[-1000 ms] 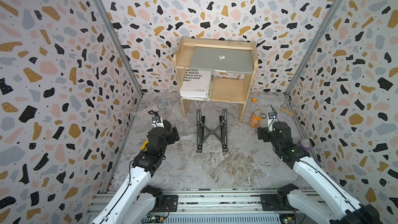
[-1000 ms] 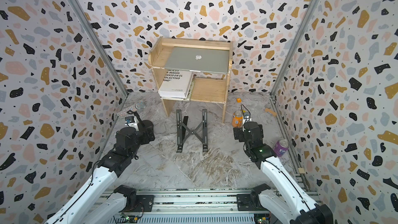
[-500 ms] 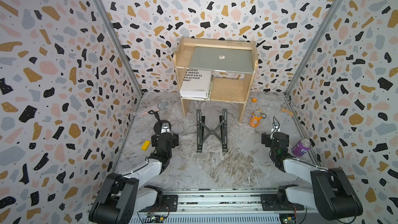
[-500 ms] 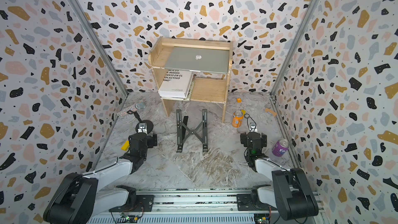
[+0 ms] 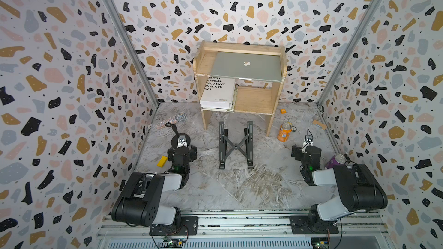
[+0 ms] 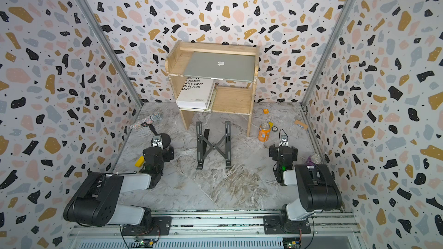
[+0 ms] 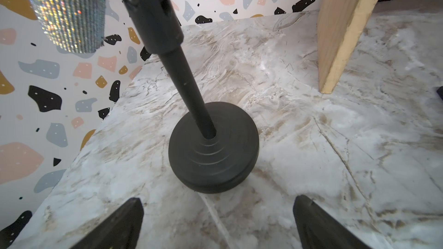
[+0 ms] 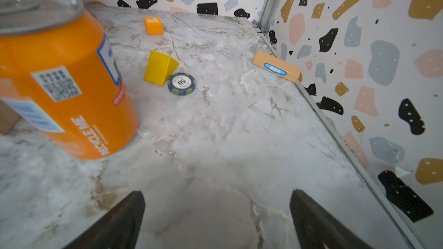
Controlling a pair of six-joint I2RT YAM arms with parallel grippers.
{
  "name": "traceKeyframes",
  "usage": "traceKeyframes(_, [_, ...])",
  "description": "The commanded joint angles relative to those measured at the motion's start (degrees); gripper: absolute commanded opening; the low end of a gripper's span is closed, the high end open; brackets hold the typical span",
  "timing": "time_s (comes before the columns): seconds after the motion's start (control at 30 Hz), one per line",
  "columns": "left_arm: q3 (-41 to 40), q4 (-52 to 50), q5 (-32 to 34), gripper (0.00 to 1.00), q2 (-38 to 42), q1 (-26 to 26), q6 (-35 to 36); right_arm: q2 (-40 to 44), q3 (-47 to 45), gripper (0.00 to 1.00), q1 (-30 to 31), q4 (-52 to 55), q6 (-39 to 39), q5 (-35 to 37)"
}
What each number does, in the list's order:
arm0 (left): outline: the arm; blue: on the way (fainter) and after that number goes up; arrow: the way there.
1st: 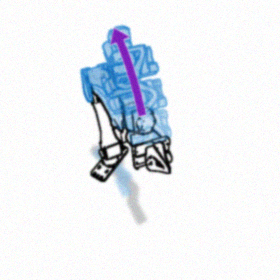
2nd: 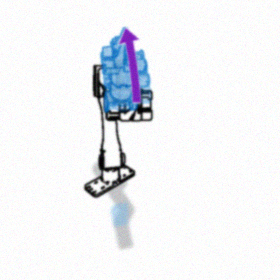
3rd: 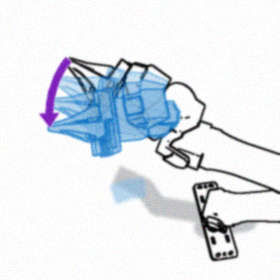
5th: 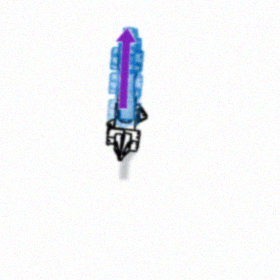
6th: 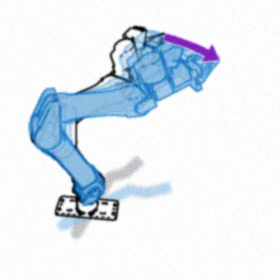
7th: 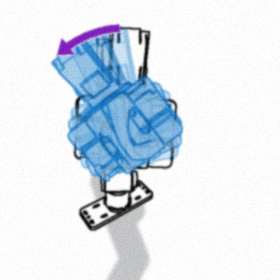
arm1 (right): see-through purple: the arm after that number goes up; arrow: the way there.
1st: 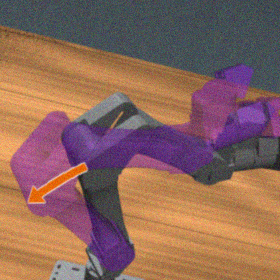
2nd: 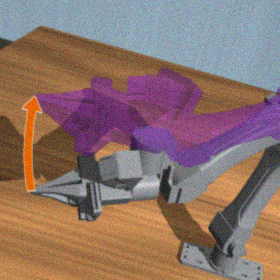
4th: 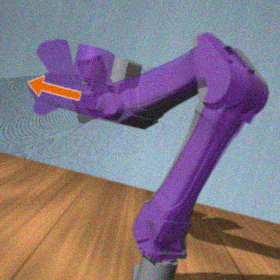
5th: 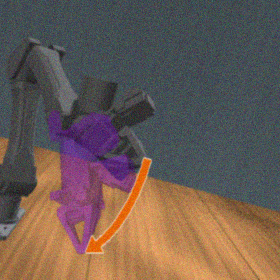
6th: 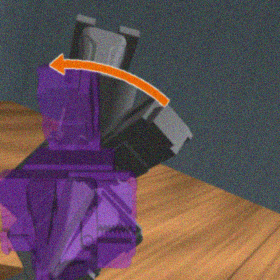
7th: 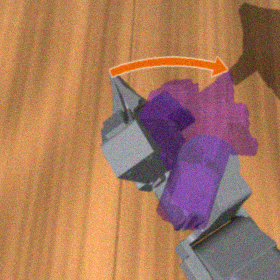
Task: Close the laptop lid and set it aside
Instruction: Reset both arms
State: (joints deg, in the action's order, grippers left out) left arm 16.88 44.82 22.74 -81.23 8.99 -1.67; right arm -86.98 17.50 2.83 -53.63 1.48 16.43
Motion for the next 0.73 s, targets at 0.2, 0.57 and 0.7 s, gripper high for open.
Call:
traceKeyframes(0.2, [1.05,2.47,-0.77,1.00,0.72,-0.40,0.26,0.24,1.02,1.00,-0.31,-0.20,0.29,-0.63])
traceKeyframes(0.57, [1.03,3.12,-0.64,1.00,0.16,-0.34,0.36,0.43,1.08,1.00,-0.30,0.15,0.25,-0.69])
traceKeyframes(0.7, [1.08,2.50,-0.59,1.00,0.51,-0.21,0.32,0.41,1.07,1.00,-0.35,0.18,0.25,-0.67])
